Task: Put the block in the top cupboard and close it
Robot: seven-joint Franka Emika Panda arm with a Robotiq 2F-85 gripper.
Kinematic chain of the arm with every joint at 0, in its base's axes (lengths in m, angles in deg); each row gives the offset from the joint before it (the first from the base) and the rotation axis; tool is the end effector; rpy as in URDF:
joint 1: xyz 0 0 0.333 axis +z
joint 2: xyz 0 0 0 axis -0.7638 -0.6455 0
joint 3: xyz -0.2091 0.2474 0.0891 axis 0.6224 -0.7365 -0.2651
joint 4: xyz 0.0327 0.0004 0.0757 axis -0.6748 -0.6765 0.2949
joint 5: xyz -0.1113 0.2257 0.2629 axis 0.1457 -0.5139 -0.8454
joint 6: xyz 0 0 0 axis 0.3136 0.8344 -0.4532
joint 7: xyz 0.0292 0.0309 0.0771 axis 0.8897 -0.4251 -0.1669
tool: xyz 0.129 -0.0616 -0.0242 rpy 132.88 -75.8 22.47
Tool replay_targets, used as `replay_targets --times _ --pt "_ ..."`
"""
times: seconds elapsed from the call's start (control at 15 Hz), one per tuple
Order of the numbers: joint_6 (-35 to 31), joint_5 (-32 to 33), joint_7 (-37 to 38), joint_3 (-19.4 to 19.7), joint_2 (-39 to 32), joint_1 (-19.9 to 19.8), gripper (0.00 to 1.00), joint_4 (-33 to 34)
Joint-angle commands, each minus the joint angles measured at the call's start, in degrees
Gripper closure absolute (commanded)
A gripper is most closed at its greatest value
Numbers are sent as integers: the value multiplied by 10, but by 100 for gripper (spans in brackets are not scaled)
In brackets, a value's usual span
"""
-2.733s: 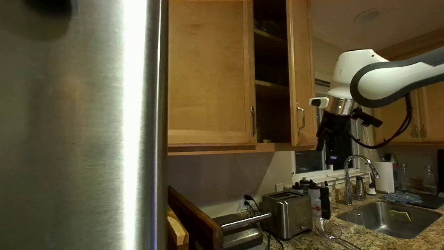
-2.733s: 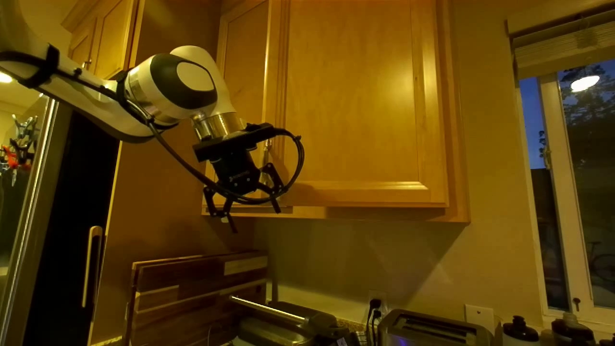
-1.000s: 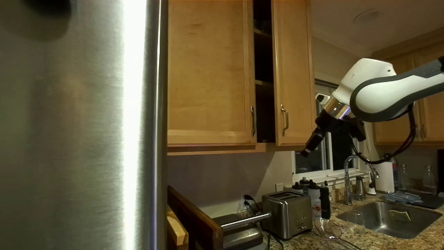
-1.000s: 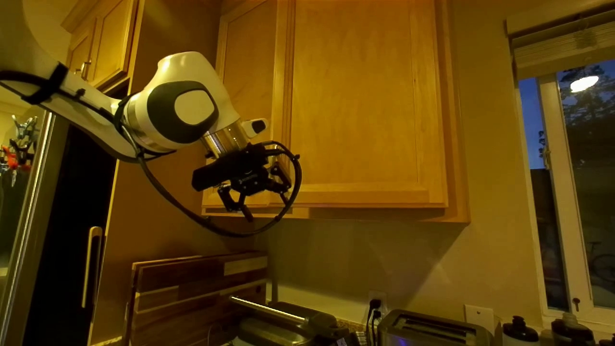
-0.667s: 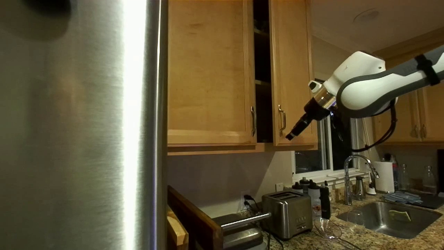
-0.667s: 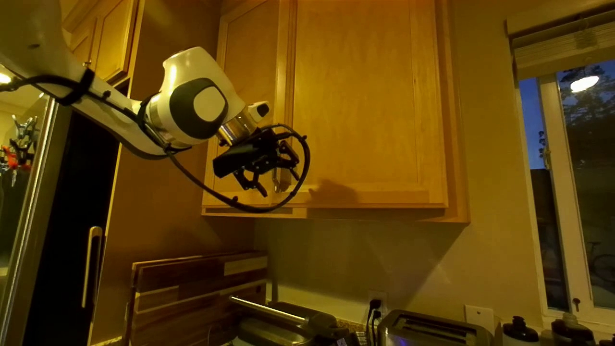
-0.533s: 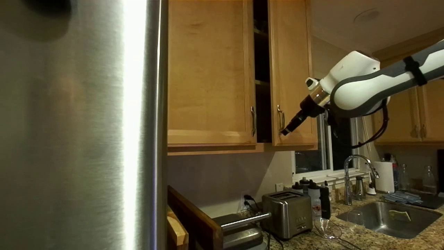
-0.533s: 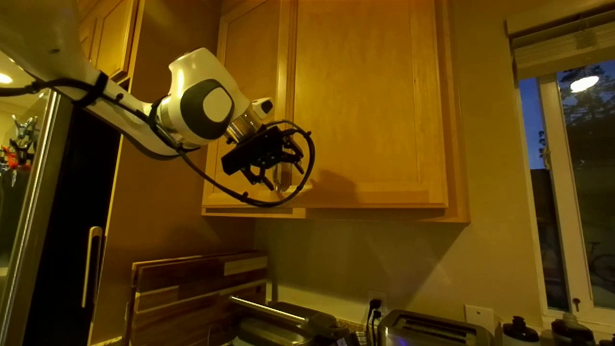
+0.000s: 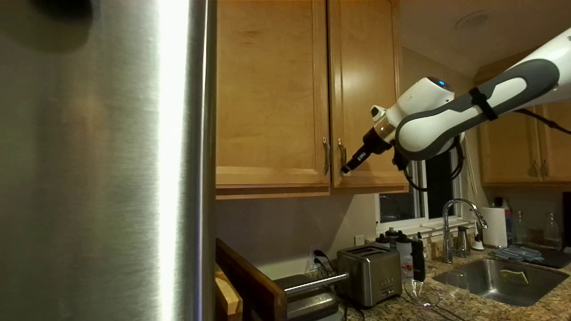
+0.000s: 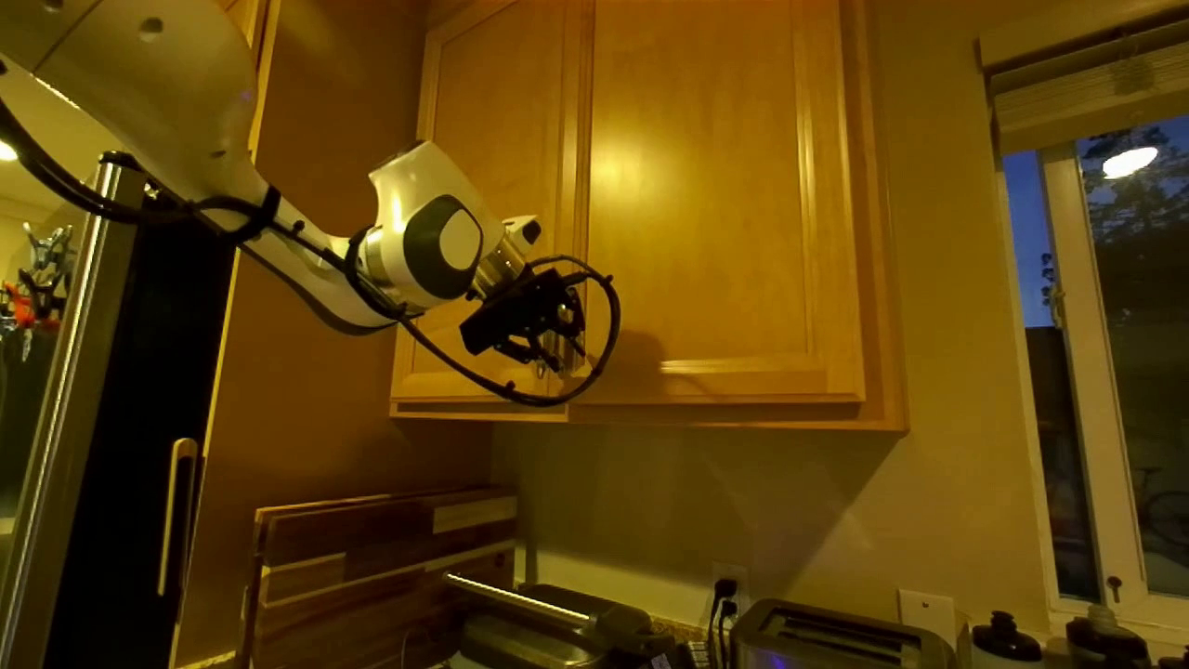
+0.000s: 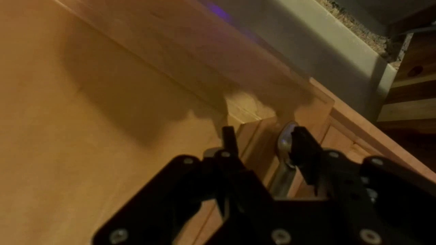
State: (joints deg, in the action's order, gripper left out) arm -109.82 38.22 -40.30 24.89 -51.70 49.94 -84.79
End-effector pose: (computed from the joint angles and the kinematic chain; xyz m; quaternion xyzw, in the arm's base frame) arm 0.4743 -0.0534 0.6523 0.8299 0.2034 0.4843 0.1882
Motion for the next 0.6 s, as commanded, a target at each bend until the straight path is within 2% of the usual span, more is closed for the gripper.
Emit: replay_targets --times 0.0,0.13,0.2,0.27,0.33,0.4,0.53 --pt "-12 12 9 -10 -30 -11 86 39" --pt "17 21 13 -20 -17 -19 93 31" --pt "47 14 1 -16 3 -5 94 14" --pt "74 10 -8 -14 17 3 74 4" --pt "111 -17 -39 3 39 30 63 -10" --pt "151 -34 -57 11 56 44 62 -18" --pt "240 -78 -91 30 91 75 50 -27"
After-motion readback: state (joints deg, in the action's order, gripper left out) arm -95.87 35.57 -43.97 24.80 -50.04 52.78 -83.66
